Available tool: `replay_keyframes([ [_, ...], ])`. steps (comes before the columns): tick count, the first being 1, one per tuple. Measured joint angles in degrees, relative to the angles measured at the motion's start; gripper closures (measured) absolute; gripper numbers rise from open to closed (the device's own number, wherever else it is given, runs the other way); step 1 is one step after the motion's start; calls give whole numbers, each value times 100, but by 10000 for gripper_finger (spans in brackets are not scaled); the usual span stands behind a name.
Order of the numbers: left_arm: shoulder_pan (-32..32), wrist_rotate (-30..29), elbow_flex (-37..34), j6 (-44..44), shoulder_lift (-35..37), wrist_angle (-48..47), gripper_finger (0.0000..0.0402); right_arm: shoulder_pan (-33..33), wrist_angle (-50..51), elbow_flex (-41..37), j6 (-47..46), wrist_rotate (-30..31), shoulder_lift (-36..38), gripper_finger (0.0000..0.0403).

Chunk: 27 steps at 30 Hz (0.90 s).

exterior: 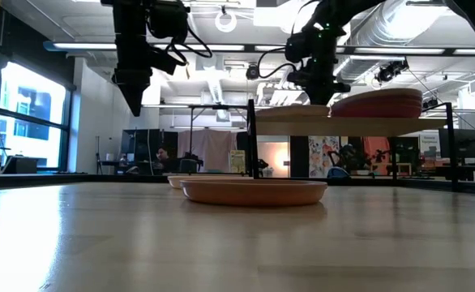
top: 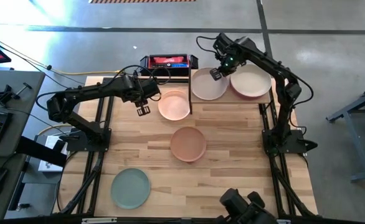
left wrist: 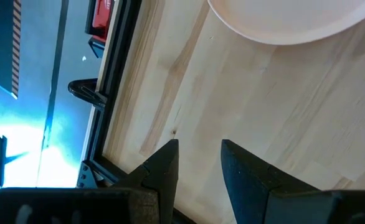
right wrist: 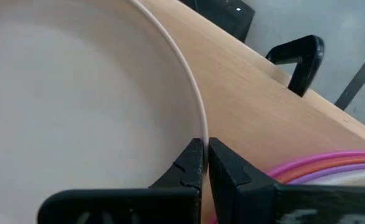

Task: Place and stack plates onto a shelf
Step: Put the white plate on the shelf, then stack the brown plate on top of the white plate

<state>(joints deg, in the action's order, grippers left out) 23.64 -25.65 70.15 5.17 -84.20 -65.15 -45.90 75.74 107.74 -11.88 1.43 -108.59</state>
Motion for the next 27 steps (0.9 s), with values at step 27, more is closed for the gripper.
replay_keyframes([
  [27, 2, 1232, 0, -523, 0, -42, 291, 203, 715, 892, 29, -497, -22, 346],
])
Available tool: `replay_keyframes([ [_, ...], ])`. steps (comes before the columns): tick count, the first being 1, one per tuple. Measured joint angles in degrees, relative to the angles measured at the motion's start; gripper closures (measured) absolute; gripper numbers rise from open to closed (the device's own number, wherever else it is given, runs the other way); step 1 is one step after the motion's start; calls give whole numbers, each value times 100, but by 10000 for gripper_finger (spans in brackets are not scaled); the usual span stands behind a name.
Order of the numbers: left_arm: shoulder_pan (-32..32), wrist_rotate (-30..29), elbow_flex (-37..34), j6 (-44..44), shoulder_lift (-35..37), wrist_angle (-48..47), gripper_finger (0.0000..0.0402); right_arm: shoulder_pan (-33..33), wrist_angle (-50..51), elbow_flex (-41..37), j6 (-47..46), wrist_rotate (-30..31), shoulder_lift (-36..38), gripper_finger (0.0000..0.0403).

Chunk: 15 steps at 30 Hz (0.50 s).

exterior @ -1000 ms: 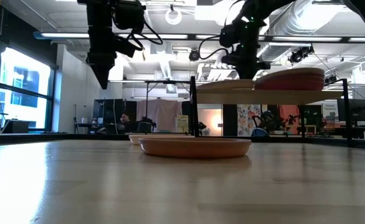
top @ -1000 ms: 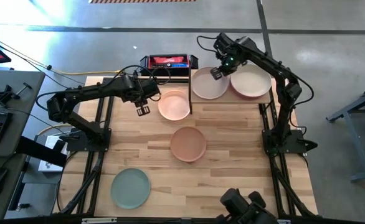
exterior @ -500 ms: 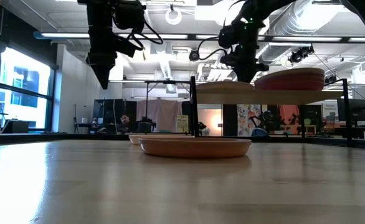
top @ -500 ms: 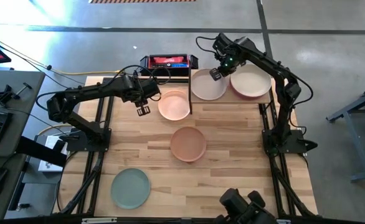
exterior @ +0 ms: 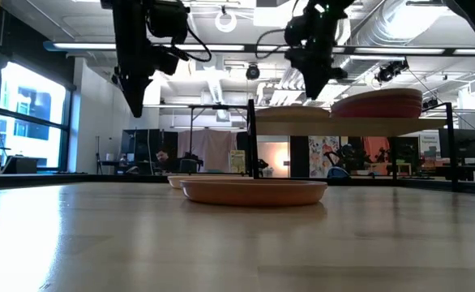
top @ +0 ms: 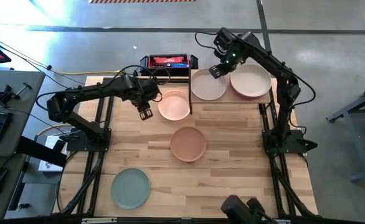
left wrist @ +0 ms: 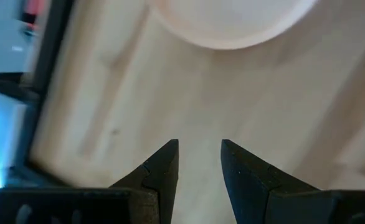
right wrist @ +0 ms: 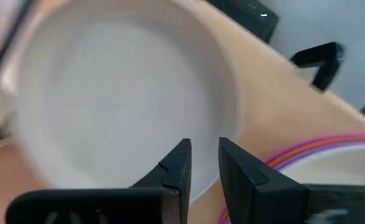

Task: Place and stack plates onto a shelf
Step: Stack the brown plate on top of the white plate

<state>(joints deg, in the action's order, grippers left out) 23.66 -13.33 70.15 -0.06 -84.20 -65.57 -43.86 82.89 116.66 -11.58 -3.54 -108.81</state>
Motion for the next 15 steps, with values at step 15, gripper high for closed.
replay_keyframes([
  [15, -910, 1309, -1, 138, 0, 722, 291, 1200, 715, 562, -50, -865, 48, 347],
])
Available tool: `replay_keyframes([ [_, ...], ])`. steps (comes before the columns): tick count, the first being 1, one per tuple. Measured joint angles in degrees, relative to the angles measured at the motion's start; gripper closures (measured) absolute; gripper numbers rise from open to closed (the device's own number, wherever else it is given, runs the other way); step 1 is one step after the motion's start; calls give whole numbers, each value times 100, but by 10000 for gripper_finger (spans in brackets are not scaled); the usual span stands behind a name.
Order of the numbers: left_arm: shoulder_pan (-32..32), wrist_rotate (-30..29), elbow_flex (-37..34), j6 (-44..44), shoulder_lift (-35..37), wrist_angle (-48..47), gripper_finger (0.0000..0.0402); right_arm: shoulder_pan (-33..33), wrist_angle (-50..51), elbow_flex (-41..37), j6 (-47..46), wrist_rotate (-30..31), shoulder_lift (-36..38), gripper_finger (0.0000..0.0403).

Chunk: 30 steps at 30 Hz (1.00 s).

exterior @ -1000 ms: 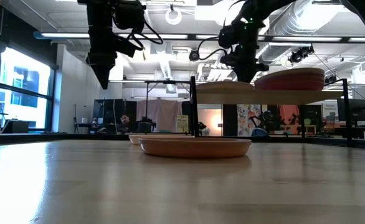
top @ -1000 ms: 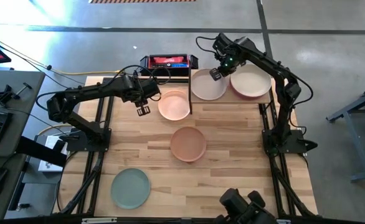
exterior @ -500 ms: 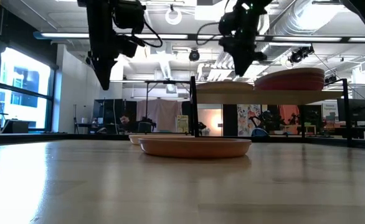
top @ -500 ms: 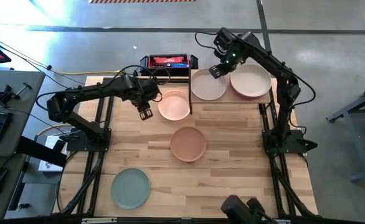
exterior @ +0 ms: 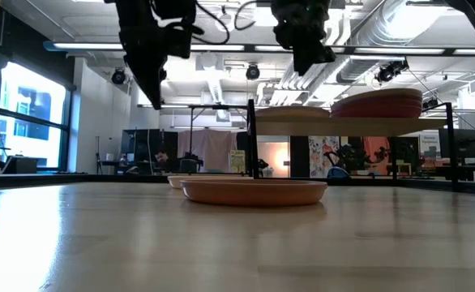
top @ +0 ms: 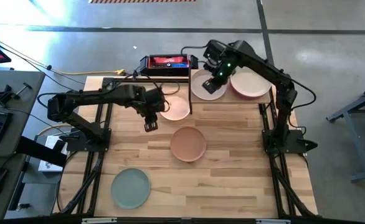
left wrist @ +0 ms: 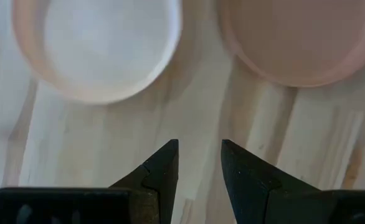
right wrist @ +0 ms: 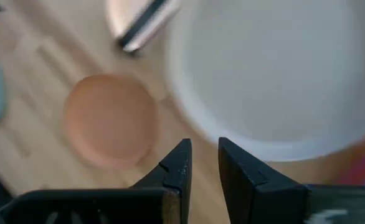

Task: Place and stack plates onto a shelf
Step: Stack the brown plate on top of the white plate

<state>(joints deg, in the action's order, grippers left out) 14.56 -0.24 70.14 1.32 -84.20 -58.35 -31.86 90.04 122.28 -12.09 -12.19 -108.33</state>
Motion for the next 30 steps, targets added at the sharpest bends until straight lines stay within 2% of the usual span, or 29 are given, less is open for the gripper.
replay_keyframes([
  [8, -842, -20, -2, 67, -2, 503, 291, 942, -2, -4, -139, -380, 2, 347],
  [17, -1595, -69, -2, -279, -95, 592, 291, 1858, -2, -4, -249, -388, 4, 347],
  [22, -2012, -281, -4, -274, -401, 698, 291, 2244, -4, -11, -461, -169, 101, 347],
  [30, -2487, -590, -4, -175, -917, 1577, 291, 2676, -2, -15, -952, 300, 728, 347],
])
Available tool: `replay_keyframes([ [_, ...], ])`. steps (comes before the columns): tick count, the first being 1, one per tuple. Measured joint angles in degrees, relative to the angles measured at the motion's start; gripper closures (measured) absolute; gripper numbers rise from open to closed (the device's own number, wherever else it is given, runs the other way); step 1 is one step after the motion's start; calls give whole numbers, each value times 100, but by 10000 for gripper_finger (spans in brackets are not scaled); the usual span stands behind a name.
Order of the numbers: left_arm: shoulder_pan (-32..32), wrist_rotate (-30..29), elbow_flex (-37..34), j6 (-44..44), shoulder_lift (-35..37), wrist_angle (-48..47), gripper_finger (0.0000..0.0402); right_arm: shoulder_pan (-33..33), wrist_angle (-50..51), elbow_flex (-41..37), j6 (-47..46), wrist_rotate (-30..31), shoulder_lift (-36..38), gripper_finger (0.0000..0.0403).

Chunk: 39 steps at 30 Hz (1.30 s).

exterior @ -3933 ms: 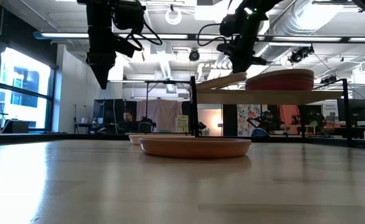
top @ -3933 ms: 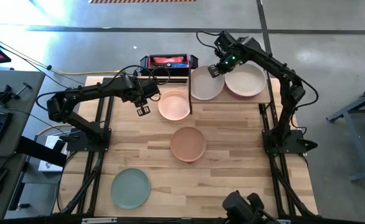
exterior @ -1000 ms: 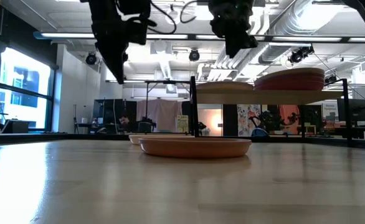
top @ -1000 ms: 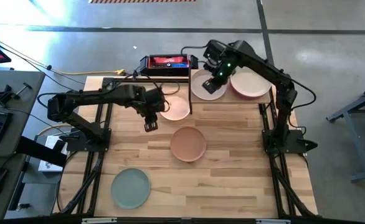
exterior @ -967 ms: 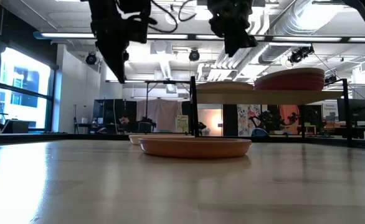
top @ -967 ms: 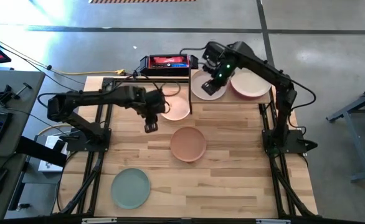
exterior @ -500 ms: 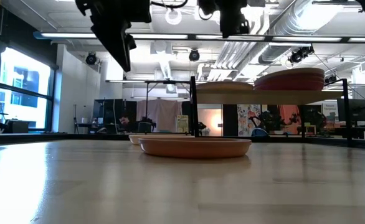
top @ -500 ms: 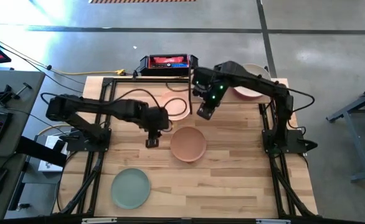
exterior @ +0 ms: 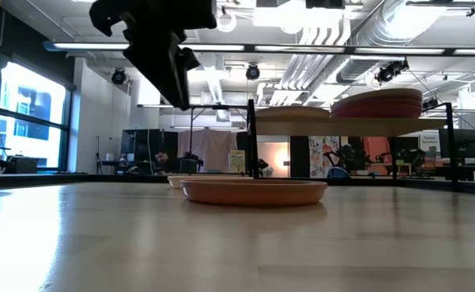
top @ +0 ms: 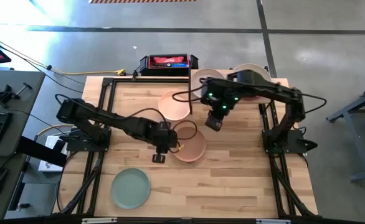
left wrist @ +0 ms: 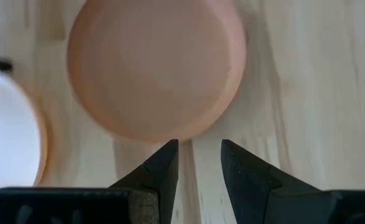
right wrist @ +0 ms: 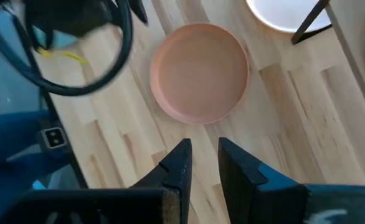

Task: Place and stack plates onto a shelf
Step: Stack the brown plate on top of the white plate

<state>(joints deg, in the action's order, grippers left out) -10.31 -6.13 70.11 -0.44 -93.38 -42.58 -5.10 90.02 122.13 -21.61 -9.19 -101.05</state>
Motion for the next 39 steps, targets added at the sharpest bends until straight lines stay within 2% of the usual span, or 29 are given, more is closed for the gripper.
replay_keyframes([
  [10, -258, -32, 0, 666, -773, 692, 291, 318, 0, 0, -408, 643, 751, 347],
  [18, -258, -58, 2, 909, -1242, 876, 291, 378, 0, 0, -542, 909, 970, 347],
  [31, -266, -60, 2, 1116, -1728, 991, 291, 376, -1, 0, -428, 953, 965, 347],
  [39, -266, -335, 7, 1064, -1839, 975, 292, 376, 0, 0, -389, 953, 965, 347],
])
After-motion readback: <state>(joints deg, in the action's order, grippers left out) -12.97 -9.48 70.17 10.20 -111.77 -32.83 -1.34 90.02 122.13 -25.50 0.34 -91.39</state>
